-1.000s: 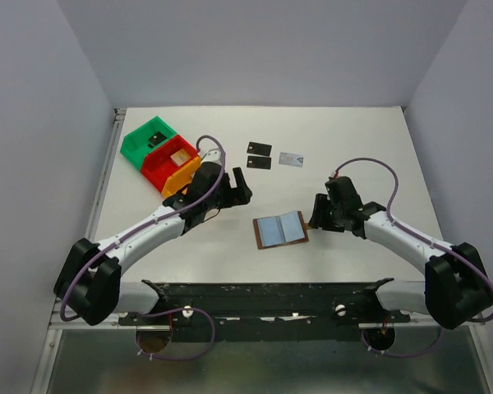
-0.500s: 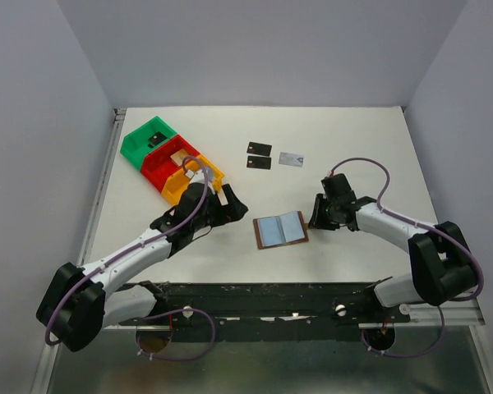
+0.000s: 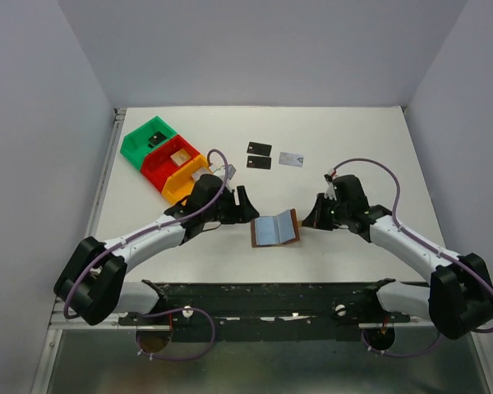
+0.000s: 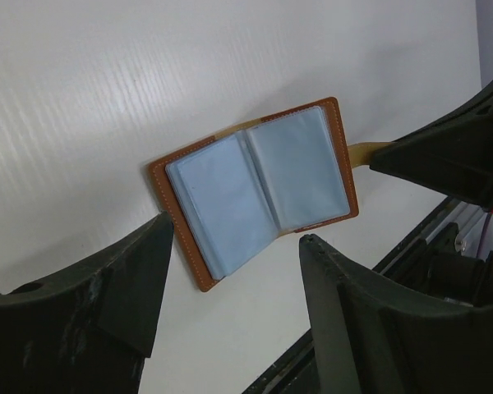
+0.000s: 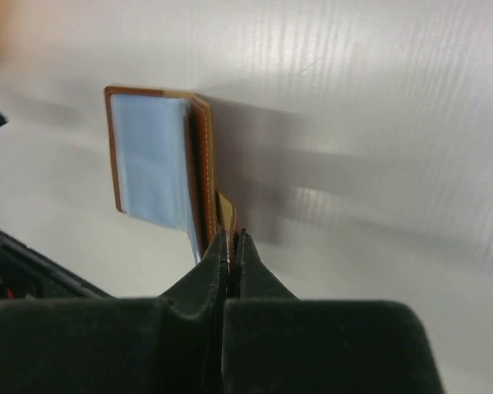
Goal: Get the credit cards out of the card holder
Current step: Remove the credit card from the card holder.
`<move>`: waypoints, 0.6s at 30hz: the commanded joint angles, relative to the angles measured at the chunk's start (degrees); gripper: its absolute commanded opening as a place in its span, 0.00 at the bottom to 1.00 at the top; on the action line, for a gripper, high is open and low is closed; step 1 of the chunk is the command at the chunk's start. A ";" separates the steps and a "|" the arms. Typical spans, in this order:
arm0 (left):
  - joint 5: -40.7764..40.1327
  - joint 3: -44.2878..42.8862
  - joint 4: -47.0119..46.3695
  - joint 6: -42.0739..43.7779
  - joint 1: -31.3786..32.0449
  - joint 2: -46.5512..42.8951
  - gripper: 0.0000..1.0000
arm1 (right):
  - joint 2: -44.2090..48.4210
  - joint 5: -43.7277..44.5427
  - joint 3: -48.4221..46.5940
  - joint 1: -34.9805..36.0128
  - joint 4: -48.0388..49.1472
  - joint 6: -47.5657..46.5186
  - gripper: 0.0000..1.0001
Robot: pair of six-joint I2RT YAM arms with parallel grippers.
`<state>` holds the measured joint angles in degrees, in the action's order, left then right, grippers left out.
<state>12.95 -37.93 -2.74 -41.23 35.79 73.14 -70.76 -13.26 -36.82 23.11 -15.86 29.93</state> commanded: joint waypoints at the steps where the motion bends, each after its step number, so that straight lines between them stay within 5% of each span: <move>1: 8.31 -2.23 -3.05 2.82 0.86 5.07 0.75 | 3.78 -7.57 2.54 -0.52 0.74 -1.54 0.00; 18: 9.73 -5.05 -4.64 2.74 3.67 14.75 0.78 | 4.49 -8.01 3.51 -0.44 0.12 -3.13 0.00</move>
<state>22.39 -41.95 -7.20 -39.16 39.13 87.50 -66.65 -20.10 -34.00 23.11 -16.10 27.75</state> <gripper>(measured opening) 0.776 0.024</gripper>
